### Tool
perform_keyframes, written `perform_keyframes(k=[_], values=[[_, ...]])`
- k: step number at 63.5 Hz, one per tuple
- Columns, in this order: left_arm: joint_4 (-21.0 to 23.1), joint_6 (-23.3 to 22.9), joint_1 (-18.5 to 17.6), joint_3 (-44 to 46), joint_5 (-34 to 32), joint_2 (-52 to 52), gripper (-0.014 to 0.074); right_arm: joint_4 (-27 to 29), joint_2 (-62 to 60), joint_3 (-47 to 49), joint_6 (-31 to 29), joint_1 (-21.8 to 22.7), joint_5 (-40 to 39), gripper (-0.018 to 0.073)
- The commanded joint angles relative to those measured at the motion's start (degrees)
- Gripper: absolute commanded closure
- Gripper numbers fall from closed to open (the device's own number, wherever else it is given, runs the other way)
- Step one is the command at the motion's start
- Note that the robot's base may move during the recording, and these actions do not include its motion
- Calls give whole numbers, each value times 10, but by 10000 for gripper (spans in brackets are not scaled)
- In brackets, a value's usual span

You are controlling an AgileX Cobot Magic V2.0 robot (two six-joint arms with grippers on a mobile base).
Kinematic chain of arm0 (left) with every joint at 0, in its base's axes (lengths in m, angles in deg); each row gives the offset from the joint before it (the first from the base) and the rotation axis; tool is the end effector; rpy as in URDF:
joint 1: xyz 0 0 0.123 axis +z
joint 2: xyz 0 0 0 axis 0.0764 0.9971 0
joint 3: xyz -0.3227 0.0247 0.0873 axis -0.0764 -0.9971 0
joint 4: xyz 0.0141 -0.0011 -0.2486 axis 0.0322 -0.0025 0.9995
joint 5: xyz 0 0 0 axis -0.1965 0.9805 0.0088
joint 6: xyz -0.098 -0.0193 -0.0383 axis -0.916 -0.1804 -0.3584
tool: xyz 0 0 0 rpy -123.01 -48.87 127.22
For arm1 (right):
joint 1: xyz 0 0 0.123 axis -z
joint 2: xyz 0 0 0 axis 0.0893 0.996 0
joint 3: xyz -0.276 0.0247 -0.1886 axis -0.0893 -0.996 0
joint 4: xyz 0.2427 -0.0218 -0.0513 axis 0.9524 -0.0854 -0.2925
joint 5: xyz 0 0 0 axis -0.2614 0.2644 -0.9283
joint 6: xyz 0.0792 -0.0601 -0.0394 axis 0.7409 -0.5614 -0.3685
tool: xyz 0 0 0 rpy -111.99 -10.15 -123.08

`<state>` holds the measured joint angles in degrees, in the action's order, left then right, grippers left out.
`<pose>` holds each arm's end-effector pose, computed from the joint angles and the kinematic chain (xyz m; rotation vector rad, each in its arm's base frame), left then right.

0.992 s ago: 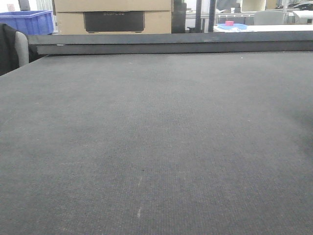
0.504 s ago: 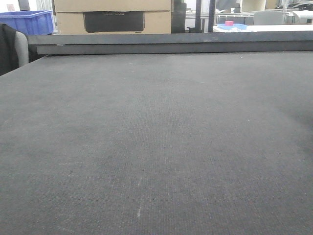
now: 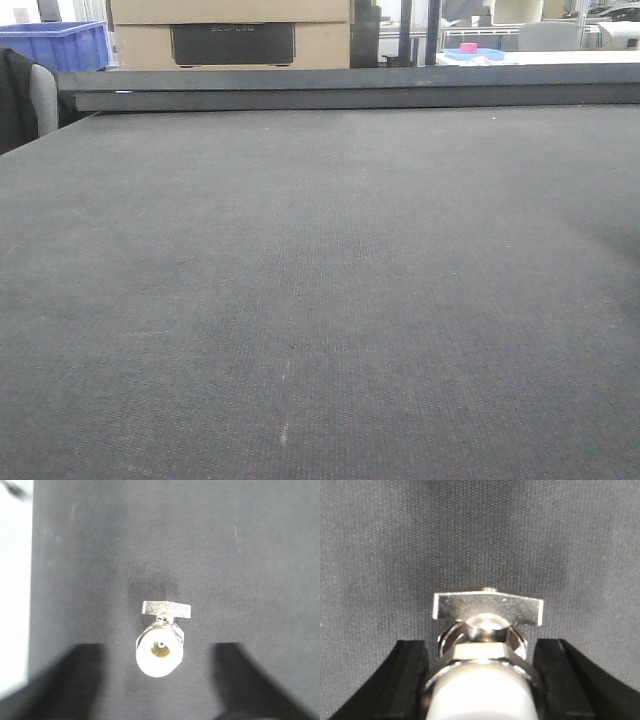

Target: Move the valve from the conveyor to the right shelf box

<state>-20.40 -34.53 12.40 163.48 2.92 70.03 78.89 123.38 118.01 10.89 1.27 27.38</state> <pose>0.2542 0.0441 0.3868 -0.1219 2.7688 0.1600 0.2497 -0.0237 0.2790 0.1191 2.9662 0.0432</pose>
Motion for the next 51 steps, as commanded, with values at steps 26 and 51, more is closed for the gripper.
perform_keyframes(k=[26, 51], values=[[0, 22, 13, -160, -105, 0, 111, -4, -4, -4, -1, 2, 1, 721], [-4, 21, 13, -162, -131, 83, 111, -4, -4, -4, -1, 2, 5, 721]])
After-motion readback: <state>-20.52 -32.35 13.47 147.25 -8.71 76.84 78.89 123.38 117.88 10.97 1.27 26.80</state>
